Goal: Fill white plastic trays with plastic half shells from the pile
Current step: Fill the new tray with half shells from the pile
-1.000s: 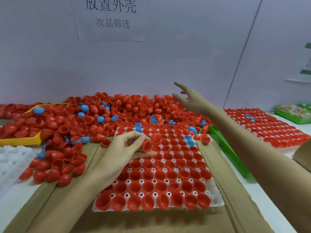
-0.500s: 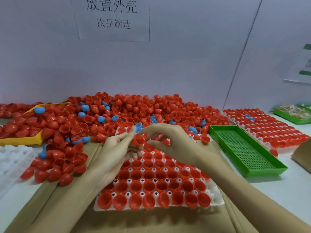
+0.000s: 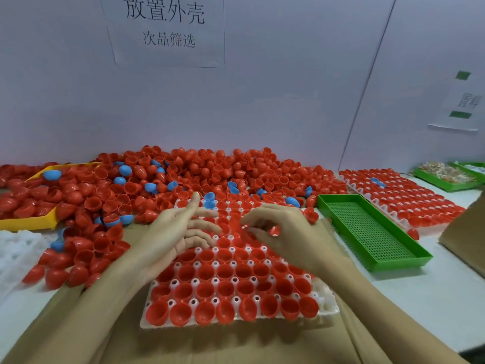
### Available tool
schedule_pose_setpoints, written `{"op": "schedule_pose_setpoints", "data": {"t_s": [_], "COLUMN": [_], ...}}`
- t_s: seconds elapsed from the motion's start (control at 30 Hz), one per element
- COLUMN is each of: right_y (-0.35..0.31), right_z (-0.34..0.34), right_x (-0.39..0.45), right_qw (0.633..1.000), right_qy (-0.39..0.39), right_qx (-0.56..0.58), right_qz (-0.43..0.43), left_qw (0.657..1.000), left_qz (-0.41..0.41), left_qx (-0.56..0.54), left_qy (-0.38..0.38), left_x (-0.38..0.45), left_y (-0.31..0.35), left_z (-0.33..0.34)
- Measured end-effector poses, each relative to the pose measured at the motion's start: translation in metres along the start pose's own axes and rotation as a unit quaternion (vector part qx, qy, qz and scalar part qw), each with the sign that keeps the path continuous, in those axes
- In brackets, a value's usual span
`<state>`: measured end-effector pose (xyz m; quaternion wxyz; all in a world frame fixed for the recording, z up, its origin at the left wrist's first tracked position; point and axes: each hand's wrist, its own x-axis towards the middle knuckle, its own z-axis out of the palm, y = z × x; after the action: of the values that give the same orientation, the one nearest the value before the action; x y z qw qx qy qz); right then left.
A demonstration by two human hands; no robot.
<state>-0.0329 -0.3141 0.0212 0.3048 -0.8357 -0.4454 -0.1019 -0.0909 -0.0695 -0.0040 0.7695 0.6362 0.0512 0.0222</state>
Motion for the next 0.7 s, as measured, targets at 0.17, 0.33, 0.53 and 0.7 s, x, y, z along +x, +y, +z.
{"op": "schedule_pose_setpoints", "data": {"t_s": [0.17,0.33,0.53,0.7], "right_y": [0.024,0.021,0.018,0.019], "right_z": [-0.055,-0.073,-0.069,-0.061], "right_x": [-0.054,-0.104,-0.117,-0.113], "right_qw": [0.993,0.977,0.971,0.964], "right_qy": [-0.040,-0.118,-0.149,-0.185], "right_qx": [-0.012,-0.012,-0.046,-0.073], "right_qz": [0.110,0.179,0.182,0.178], "left_qw": [0.997,0.993,0.989,0.975], "left_qz": [0.053,0.067,0.072,0.088], "left_qx": [0.013,0.038,0.084,0.159], "left_qy": [0.061,0.092,0.095,0.125], "left_x": [0.005,0.008,0.007,0.005], "left_y": [0.005,0.005,0.003,0.003], "left_z": [-0.018,-0.025,-0.024,-0.022]}}
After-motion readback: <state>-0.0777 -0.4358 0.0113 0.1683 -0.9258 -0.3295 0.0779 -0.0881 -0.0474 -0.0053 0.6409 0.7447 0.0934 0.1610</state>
